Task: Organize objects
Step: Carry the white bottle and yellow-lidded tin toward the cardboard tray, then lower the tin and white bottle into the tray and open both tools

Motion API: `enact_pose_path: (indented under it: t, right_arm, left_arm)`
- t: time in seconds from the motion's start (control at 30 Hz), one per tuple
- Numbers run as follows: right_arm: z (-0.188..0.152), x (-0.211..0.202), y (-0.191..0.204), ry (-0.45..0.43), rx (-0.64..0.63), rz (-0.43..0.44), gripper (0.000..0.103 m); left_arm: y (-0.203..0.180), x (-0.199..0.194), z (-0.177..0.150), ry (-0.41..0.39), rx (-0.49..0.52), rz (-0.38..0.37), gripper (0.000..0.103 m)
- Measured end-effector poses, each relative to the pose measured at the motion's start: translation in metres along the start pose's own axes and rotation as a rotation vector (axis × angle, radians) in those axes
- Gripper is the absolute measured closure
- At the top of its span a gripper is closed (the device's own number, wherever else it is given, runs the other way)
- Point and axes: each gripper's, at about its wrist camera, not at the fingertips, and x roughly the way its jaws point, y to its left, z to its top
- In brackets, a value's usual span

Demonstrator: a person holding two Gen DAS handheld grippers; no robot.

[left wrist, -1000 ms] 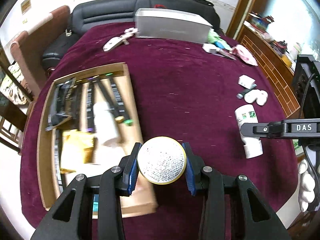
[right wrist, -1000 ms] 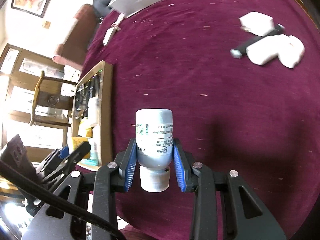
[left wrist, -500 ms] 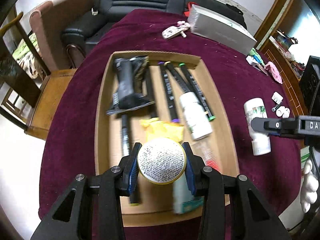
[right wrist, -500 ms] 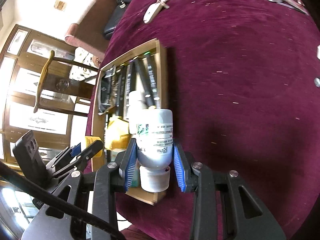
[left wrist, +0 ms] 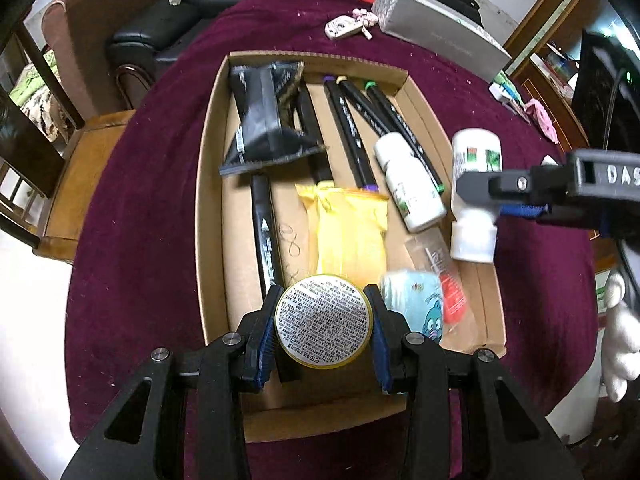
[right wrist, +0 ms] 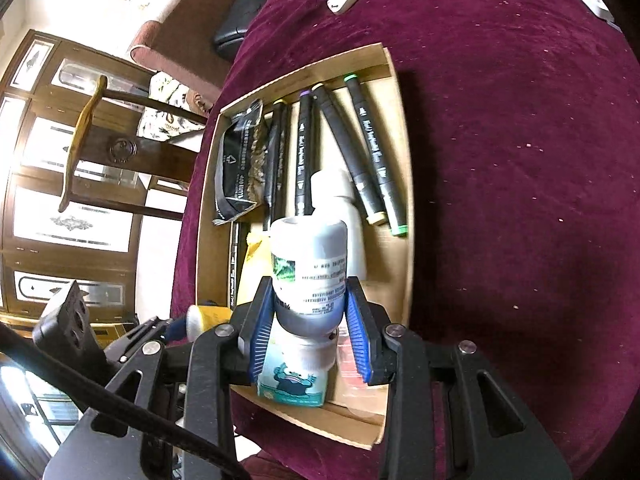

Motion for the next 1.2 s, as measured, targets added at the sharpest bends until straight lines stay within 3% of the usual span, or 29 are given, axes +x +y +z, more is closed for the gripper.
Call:
enact_pose_path:
  t: [0.13, 0.53, 1.2]
  right_arm:
    - [0.003, 0.004, 0.007, 0.000, -0.011, -0.011, 0.070]
    - [0.008, 0.025, 0.022, 0.042, -0.048, -0.033, 0.070]
    - [0.005, 0.045, 0.017, 0.100, -0.073, -0.131, 0.070]
  left_arm:
    - [0.004, 0.006, -0.002, 0.015, -0.005, -0.008, 0.068]
    - [0.014, 0.003, -0.006, -0.038, -0.017, -0.016, 0.068]
    - [0.031, 0.020, 0.021, -0.034, -0.033, 0.021, 0.068]
